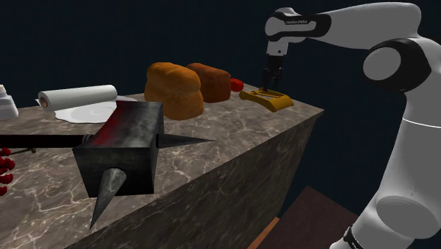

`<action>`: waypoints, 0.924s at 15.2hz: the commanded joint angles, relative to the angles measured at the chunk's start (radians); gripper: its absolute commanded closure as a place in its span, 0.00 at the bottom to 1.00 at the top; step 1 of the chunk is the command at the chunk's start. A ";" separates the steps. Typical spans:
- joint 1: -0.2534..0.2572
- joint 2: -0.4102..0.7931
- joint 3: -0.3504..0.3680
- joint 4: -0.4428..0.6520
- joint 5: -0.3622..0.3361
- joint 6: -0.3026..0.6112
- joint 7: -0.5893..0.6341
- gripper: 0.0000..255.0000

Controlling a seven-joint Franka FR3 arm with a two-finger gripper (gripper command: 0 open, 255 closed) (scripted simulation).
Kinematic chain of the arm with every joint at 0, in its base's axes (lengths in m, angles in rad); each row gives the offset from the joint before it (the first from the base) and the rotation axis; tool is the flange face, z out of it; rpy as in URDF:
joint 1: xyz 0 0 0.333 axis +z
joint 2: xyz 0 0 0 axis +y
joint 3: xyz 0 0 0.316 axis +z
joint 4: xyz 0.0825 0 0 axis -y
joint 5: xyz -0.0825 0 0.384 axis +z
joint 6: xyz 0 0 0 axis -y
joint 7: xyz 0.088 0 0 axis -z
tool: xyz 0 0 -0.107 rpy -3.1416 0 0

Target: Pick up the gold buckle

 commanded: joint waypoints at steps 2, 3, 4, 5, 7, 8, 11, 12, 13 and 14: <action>-0.003 0.013 -0.001 -0.017 0.004 0.028 -0.004 0.00; -0.002 0.010 -0.001 -0.034 0.003 0.043 -0.003 0.00; -0.002 0.007 0.000 -0.051 0.003 0.057 -0.002 0.00; -0.001 0.005 0.000 -0.068 0.002 0.072 -0.001 0.00; 0.000 0.002 0.000 -0.093 0.001 0.094 -0.001 0.00; 0.000 0.002 0.000 -0.093 0.001 0.094 0.000 0.00; 0.000 0.003 0.000 -0.093 0.002 0.095 0.000 1.00; 0.001 0.003 0.001 -0.093 0.002 0.095 0.000 1.00; 0.001 0.003 0.001 -0.093 0.001 0.095 0.000 1.00; 0.001 0.003 0.001 -0.093 0.002 0.095 0.000 1.00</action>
